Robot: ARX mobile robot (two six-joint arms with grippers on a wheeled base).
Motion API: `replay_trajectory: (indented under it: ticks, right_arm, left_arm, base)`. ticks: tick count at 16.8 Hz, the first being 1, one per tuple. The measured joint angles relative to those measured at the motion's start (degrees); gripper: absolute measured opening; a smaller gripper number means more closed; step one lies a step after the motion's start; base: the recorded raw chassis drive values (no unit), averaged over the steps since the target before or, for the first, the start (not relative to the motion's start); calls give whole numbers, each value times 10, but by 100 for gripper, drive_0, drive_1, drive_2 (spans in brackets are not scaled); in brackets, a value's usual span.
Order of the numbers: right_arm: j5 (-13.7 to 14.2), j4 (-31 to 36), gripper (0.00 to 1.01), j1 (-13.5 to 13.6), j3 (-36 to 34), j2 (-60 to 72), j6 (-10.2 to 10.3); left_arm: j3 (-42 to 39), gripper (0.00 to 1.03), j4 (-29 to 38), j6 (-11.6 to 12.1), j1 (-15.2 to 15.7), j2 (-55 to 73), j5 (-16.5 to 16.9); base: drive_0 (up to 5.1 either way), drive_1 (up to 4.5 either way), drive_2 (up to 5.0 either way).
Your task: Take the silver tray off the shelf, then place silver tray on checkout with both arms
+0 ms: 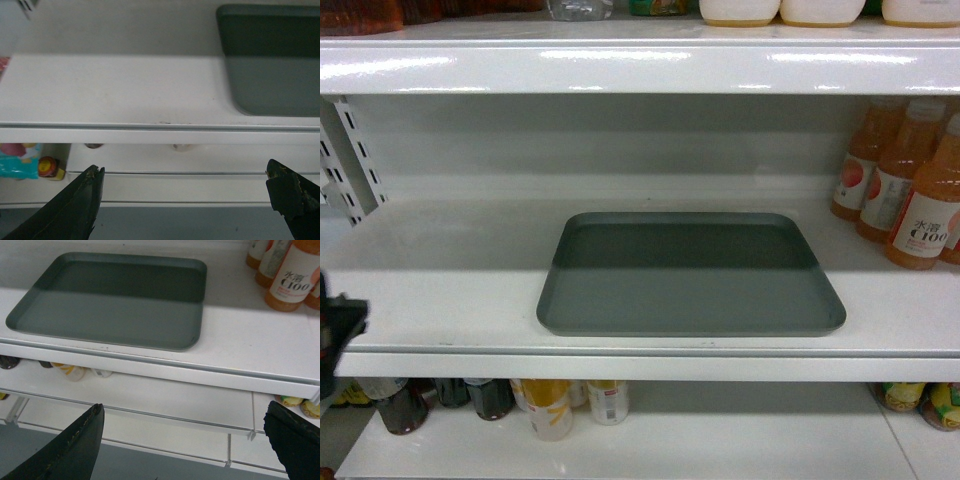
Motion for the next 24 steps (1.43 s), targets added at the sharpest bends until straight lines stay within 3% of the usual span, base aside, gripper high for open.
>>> replay_trajectory:
  ticks: [4, 9, 15, 21, 24]
  right_arm:
    - [-5, 54, 98, 3, 110, 233, 32]
    - [23, 44, 98, -19, 255, 405, 45]
    - [45, -10, 98, -28, 429, 545, 57]
    - [65, -85, 98, -36, 565, 652, 57]
    - [66, -116, 98, -34, 619, 684, 56]
  left_arm:
    - [130, 98, 17, -19, -37, 243, 6]
    - [302, 98, -21, -29, -66, 409, -11]
    - [464, 98, -87, -50, -92, 531, -25]
    - [542, 98, -145, -92, -95, 585, -17]
    - [573, 98, -161, -89, -96, 603, -21]
  base:
    - [0, 0, 0]
    - [0, 0, 0]
    - [0, 0, 0]
    - [0, 0, 0]
    - [0, 0, 0]
